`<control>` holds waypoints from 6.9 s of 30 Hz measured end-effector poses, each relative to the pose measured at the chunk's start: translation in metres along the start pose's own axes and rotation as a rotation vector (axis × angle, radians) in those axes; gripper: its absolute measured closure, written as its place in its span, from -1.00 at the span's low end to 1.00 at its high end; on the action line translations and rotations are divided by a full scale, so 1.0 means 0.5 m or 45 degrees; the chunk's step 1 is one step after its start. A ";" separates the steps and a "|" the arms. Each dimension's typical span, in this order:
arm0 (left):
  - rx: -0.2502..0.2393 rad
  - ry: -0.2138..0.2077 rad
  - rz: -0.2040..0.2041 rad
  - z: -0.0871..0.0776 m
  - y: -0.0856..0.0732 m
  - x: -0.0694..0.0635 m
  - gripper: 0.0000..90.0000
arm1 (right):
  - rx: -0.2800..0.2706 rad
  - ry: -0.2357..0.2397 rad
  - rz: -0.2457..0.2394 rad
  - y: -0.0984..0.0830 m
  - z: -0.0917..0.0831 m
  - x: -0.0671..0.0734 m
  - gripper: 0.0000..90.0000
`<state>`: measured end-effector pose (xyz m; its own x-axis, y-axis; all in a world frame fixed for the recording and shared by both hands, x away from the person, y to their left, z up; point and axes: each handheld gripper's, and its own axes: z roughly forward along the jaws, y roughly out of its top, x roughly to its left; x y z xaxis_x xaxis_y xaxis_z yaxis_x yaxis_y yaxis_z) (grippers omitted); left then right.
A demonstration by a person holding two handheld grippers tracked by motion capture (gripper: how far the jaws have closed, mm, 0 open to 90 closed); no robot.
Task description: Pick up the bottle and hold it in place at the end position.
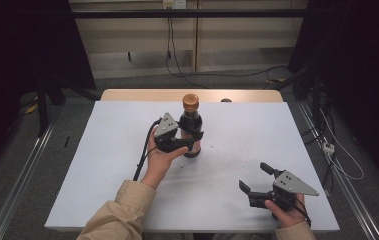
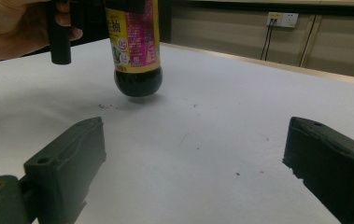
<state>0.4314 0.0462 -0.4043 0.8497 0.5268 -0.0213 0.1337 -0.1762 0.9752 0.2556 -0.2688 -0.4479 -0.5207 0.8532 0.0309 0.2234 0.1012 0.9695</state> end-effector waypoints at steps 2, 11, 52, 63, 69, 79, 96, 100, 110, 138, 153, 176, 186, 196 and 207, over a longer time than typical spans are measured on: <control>0.002 -0.039 0.001 0.004 -0.001 0.005 -0.32 | 0.000 -0.001 0.000 0.000 -0.001 -0.001 -0.89; 0.013 -0.052 0.003 0.025 0.001 0.008 -0.32 | -0.004 -0.004 0.003 -0.001 -0.002 -0.003 -0.89; 0.040 -0.059 -0.002 0.057 -0.010 0.036 -0.32 | -0.008 0.005 0.019 -0.004 -0.005 -0.008 -0.89; 0.053 -0.165 0.015 0.051 -0.010 0.059 -0.33 | 0.003 0.005 0.014 -0.005 -0.003 -0.006 -0.89; 0.084 -0.160 0.042 0.051 -0.006 0.054 -0.34 | 0.006 0.003 0.013 -0.005 -0.002 -0.006 -0.89; 0.042 -0.079 0.014 0.038 0.000 0.035 -0.49 | 0.006 -0.003 0.007 -0.004 -0.001 -0.004 -0.89; 0.119 0.108 -0.016 0.041 -0.029 0.003 -0.35 | 0.019 -0.013 0.002 -0.004 0.005 -0.003 -0.89; 0.131 0.046 0.008 0.041 -0.027 0.015 -0.33 | 0.019 -0.014 0.003 -0.004 0.004 -0.005 -0.89; 0.125 -0.080 0.019 0.041 -0.028 0.041 -0.34 | 0.020 -0.015 0.006 -0.005 0.006 -0.007 -0.89; 0.099 -0.001 0.022 0.047 -0.040 0.029 -0.33 | 0.059 -0.030 0.121 0.051 0.059 0.001 -0.88; 0.093 0.011 0.023 0.048 -0.042 0.027 -0.34 | 0.107 -0.014 0.117 0.068 0.105 0.008 -0.86; 0.090 0.015 0.016 0.048 -0.043 0.026 -0.34 | 0.126 -0.006 0.110 0.125 0.163 -0.009 -0.85; 0.087 0.015 0.012 0.047 -0.044 0.026 -0.34 | 0.130 -0.003 0.105 0.159 0.184 -0.019 -0.85; 0.085 0.015 0.009 0.047 -0.044 0.025 -0.34 | 0.144 -0.004 0.086 0.186 0.203 -0.020 -0.83; 0.079 0.010 0.014 0.047 -0.046 0.028 -0.34 | 0.133 0.003 0.092 0.205 0.210 -0.027 -0.83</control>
<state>0.4522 0.0382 -0.4321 0.8472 0.5313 -0.0087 0.1563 -0.2334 0.9597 0.3721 -0.2164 -0.3746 -0.5022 0.8589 0.1004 0.3452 0.0926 0.9340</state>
